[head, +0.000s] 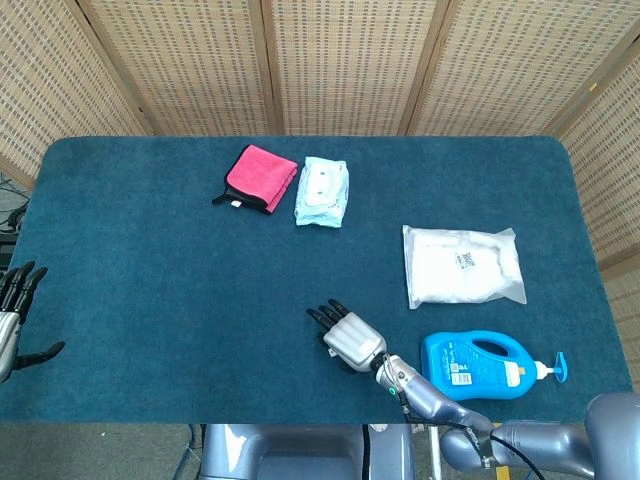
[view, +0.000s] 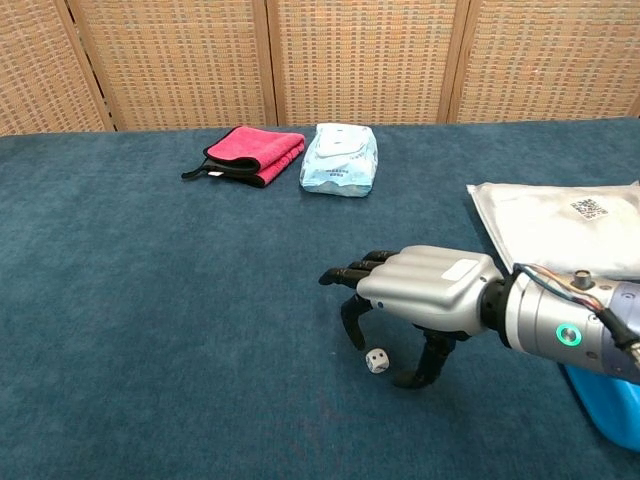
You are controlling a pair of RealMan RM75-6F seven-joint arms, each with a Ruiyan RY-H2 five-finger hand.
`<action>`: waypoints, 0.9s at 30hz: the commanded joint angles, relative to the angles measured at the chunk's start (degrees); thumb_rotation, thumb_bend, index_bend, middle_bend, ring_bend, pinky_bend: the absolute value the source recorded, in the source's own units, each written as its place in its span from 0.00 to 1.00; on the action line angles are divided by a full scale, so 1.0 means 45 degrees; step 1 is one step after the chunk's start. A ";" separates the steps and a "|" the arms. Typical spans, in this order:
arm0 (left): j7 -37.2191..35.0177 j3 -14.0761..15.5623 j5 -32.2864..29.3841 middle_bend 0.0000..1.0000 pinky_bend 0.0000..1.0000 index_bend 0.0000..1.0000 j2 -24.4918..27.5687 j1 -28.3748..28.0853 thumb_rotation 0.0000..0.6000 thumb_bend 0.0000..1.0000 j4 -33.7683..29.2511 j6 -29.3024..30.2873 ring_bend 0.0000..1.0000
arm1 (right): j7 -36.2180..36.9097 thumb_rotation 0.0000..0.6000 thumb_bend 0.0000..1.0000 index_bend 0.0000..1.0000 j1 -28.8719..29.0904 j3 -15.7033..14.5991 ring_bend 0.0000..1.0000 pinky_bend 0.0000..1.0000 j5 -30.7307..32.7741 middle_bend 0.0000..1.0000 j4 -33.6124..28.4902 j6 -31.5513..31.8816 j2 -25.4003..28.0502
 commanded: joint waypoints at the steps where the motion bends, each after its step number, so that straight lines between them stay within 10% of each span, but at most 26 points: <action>1: 0.0019 -0.0010 -0.0033 0.00 0.00 0.00 -0.0006 0.0000 1.00 0.00 -0.0012 -0.0003 0.00 | -0.0055 1.00 0.34 0.41 0.0067 -0.0038 0.00 0.00 0.0095 0.00 0.0133 0.0074 -0.0094; 27: 0.0093 -0.0026 -0.0167 0.00 0.00 0.00 -0.0018 -0.0035 1.00 0.00 -0.0035 -0.0067 0.00 | 0.0394 1.00 0.41 0.52 0.0476 -0.0159 0.00 0.00 0.1023 0.00 0.0207 0.0633 -0.0358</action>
